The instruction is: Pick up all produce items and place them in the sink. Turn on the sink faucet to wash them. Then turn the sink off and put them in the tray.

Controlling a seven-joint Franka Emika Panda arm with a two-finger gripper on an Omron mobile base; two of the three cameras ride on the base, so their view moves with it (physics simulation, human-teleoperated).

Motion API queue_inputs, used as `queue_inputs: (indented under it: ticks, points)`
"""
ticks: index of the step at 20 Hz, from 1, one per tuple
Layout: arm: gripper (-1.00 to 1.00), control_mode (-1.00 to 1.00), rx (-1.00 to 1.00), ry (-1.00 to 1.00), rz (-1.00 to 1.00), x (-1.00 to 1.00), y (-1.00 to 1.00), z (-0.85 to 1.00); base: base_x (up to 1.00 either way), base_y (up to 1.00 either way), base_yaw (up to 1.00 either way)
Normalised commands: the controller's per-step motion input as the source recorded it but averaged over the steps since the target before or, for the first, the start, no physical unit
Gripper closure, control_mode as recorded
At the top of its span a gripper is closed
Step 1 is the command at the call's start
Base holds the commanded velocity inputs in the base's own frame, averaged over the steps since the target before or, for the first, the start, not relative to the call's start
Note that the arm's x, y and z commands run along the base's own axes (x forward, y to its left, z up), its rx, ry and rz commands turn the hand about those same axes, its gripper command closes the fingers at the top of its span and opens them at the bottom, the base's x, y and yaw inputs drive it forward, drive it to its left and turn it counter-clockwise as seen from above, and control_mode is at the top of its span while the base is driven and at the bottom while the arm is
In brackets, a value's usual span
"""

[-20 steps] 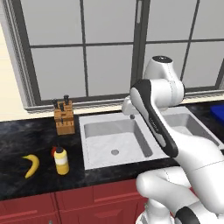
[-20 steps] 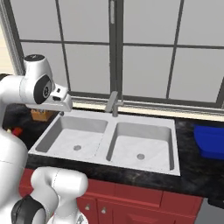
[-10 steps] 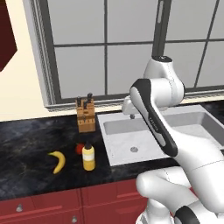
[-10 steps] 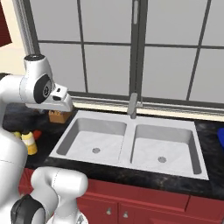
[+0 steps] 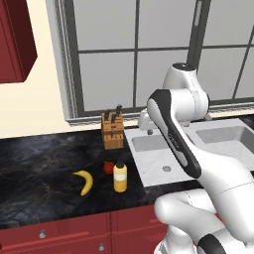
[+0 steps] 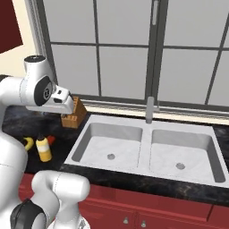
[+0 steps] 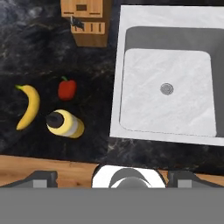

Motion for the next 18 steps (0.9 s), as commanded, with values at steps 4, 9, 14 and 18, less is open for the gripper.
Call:
queue_inputs:
  ticks: [4, 9, 14, 18]
  points:
    - [-1.0, 1.0, 0.0, 0.0, 0.0, 0.0, 0.0, 0.0, 0.42, 0.21, 0.0]
    - [-1.0, 1.0, 0.0, 0.0, 0.0, 0.0, 0.0, 0.0, 0.38, 0.16, 0.0]
    - [-1.0, -1.0, 0.0, 0.0, 0.01, -0.03, 0.07, 0.0, 0.0, 0.01, 0.0]
    - [-1.0, -1.0, -0.06, 0.07, 0.01, -0.03, 0.52, -0.1, 0.0, 0.0, 0.0]
